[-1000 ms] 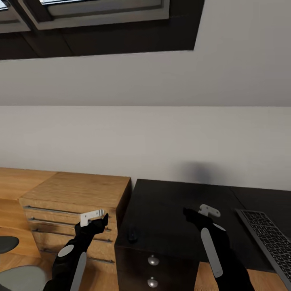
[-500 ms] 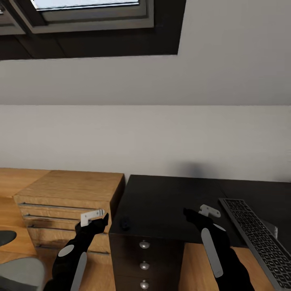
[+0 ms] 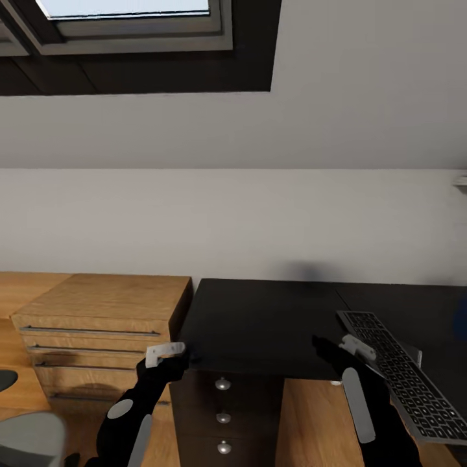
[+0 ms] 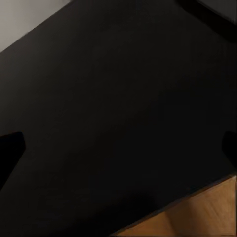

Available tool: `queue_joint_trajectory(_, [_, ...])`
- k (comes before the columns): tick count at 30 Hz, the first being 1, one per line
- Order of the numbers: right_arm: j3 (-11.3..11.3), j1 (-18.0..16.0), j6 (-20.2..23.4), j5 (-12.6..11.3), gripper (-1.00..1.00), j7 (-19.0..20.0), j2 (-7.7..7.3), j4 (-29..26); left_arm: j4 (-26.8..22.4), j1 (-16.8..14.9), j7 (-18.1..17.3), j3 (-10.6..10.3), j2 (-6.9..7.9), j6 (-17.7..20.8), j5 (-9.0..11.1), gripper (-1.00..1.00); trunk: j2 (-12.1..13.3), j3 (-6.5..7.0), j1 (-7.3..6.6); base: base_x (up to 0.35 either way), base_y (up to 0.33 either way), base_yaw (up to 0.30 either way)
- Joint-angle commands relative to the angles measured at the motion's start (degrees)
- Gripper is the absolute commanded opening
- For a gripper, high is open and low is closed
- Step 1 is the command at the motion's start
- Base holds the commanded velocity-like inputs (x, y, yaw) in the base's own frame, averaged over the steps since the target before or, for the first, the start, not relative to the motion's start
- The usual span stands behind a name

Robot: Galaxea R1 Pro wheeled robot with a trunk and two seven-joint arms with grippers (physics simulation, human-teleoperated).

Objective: In the bedroom, organize the workspace by keeping the computer under the desk, ensuring the monitor is on the desk, placing the keyboard on the desk next to the monitor, placing the mouse on the desk next to the keyboard, moving the folder from the swivel chair onto the desk next to the mouse, stacking the notebook on top of the folder with the pen on top of the notebook, and positioning the swivel chair next to the desk.

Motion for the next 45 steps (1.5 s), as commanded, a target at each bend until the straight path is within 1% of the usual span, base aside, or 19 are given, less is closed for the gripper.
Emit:
queue_joint_trajectory(1, [-0.12,-0.06,0.16,-0.92,1.00,-0.32,0.05,0.11,-0.08,-0.02,0.34,-0.08,0.01,0.31,0.10,1.00,-0.04,-0.07,0.00,0.000,0.000,-0.263])
queue_joint_trajectory(2, [-0.19,-0.06,0.14,-1.37,1.00,-0.20,0.05,0.33,-0.09,-0.02,0.35,-0.09,0.01,0.29,0.11,1.00,-0.04,-0.07,0.00,0.000,0.000,-0.265])
queue_joint_trajectory(4, [-0.69,-0.05,-0.01,-3.48,1.00,0.19,0.01,1.17,-0.10,-0.01,0.35,-0.11,0.01,0.26,0.14,1.00,-0.04,-0.07,0.00,0.000,0.000,-0.270])
queue_joint_trajectory(5, [-1.47,-0.05,-0.09,-5.24,1.00,0.37,-0.02,1.74,-0.10,-0.01,0.36,-0.11,0.01,0.24,0.18,1.00,-0.04,-0.07,0.00,0.000,0.000,-0.274])
queue_joint_trajectory(7, [-4.15,-0.05,-0.17,-8.40,1.00,0.64,-0.04,2.43,-0.08,-0.01,0.36,-0.12,0.01,0.23,0.23,1.00,-0.04,-0.07,0.00,0.000,0.000,-0.277])
queue_joint_trajectory(9, [-5.76,-0.05,-0.19,-9.44,1.00,0.72,-0.05,2.60,-0.07,0.00,0.36,-0.12,0.01,0.22,0.24,1.00,-0.04,-0.07,0.00,0.000,0.000,-0.279])
queue_joint_trajectory(10, [-8.26,-0.05,-0.21,-10.36,1.00,0.80,-0.06,2.75,-0.06,0.00,0.36,-0.14,0.01,0.22,0.25,1.00,-0.04,-0.07,0.00,0.000,0.000,-0.281])
queue_joint_trajectory(11, [-9.10,-0.05,-0.22,-10.57,1.00,0.82,-0.06,2.78,-0.06,0.00,0.36,-0.14,0.01,0.22,0.25,1.00,-0.04,-0.07,0.00,0.000,0.000,-0.282])
queue_joint_trajectory(12, [-10.68,-0.05,-0.22,-10.89,1.00,0.84,-0.06,2.83,-0.06,0.00,0.36,-0.13,0.01,0.22,0.25,1.00,-0.04,-0.07,0.00,0.000,0.000,-0.282])
queue_joint_trajectory(13, [-11.38,-0.05,-0.22,-11.01,1.00,0.86,-0.04,2.84,-0.06,0.00,0.36,-0.15,0.01,0.22,0.25,1.00,-0.04,-0.07,0.00,0.000,0.000,-0.282])
queue_joint_trajectory(14, [-12.84,-0.05,-0.23,-11.26,1.00,1.05,-0.01,2.87,-0.05,0.00,0.36,-0.18,0.01,0.22,0.26,1.00,-0.04,-0.07,0.00,0.000,0.000,-0.283])
queue_joint_trajectory(18, [-13.88,-0.05,-0.23,-11.42,1.00,1.73,0.06,2.95,-0.08,0.00,0.39,-0.61,-0.04,0.19,0.26,1.00,-0.04,-0.07,0.00,0.000,0.000,-0.283])
queue_joint_trajectory(21, [-14.25,-0.05,-0.23,-11.48,1.00,2.63,0.05,2.98,-0.07,0.00,0.47,-1.75,-0.07,0.15,0.26,1.00,-0.04,-0.07,0.00,0.000,0.000,-0.283])
queue_joint_trajectory(25, [-14.31,-0.05,-0.26,-11.56,1.00,3.11,0.07,2.99,-0.13,0.00,0.53,-2.17,-0.08,0.13,0.26,1.00,-0.04,-0.07,0.00,0.000,0.000,-0.283])
queue_joint_trajectory(27, [-14.28,-0.05,-0.28,-11.57,1.00,3.18,0.09,2.99,-0.13,0.00,0.53,-2.20,-0.08,0.13,0.26,1.00,-0.84,-0.40,0.44,0.000,0.000,-0.283])
queue_joint_trajectory(29, [-14.23,-0.05,-0.25,-11.58,1.00,3.29,0.11,2.99,-0.14,0.00,0.54,-2.17,0.00,0.13,0.26,1.00,-0.84,-0.38,0.44,0.000,0.000,-0.214])
queue_joint_trajectory(32, [-14.13,-0.05,-0.24,-11.58,1.00,3.33,0.11,2.99,-0.04,0.00,0.54,-2.03,0.27,0.16,0.22,1.00,-0.84,-0.37,0.44,0.000,0.000,-0.071])
queue_joint_trajectory(39, [-14.02,-0.05,-0.23,-11.52,1.00,3.34,0.08,2.91,0.09,0.00,0.54,-1.98,0.35,0.15,0.13,1.00,-0.84,-0.37,0.44,0.000,0.000,-0.012])
queue_joint_trajectory(45, [-13.95,-0.05,-0.23,-11.47,1.00,3.87,0.09,2.58,0.12,0.00,0.54,-1.90,0.36,0.22,0.11,1.00,-0.84,-0.37,0.44,-0.285,0.005,0.000])
